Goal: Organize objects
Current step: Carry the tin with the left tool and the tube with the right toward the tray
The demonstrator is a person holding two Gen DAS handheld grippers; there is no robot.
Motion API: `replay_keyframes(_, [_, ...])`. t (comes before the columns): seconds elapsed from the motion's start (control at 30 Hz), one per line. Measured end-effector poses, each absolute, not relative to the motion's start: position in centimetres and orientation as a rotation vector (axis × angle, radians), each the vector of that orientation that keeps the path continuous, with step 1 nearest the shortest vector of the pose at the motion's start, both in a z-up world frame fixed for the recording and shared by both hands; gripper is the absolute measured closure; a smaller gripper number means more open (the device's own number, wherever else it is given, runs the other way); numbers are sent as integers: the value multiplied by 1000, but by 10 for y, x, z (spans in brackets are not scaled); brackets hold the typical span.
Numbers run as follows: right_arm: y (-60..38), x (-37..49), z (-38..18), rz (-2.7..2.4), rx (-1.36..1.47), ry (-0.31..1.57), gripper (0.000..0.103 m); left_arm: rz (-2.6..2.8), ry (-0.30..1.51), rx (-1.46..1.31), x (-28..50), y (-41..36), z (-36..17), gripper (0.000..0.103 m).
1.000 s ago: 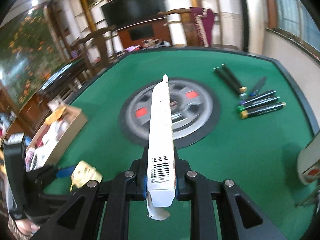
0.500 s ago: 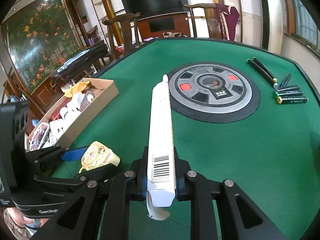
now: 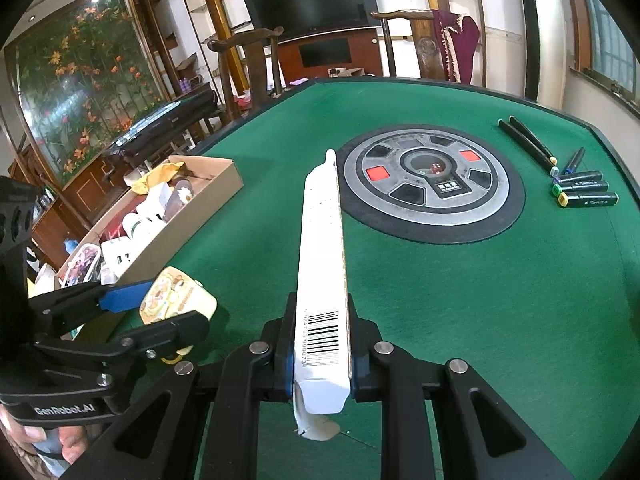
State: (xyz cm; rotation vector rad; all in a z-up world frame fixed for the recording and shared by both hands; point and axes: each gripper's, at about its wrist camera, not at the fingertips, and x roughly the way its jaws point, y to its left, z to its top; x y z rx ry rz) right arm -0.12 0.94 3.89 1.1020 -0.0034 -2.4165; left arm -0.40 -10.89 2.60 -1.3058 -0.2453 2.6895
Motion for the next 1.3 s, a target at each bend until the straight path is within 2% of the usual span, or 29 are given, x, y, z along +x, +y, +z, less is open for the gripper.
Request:
replay_keyframes(0.77, [-22, 13, 46, -2381, 1049, -16, 84, 2806, -248, -1213, 31, -138, 57, 40])
replay_keyframes(1.3, [-57, 15, 51, -2304, 1047, 19, 83, 2958, -382, -1167, 77, -219, 79, 40])
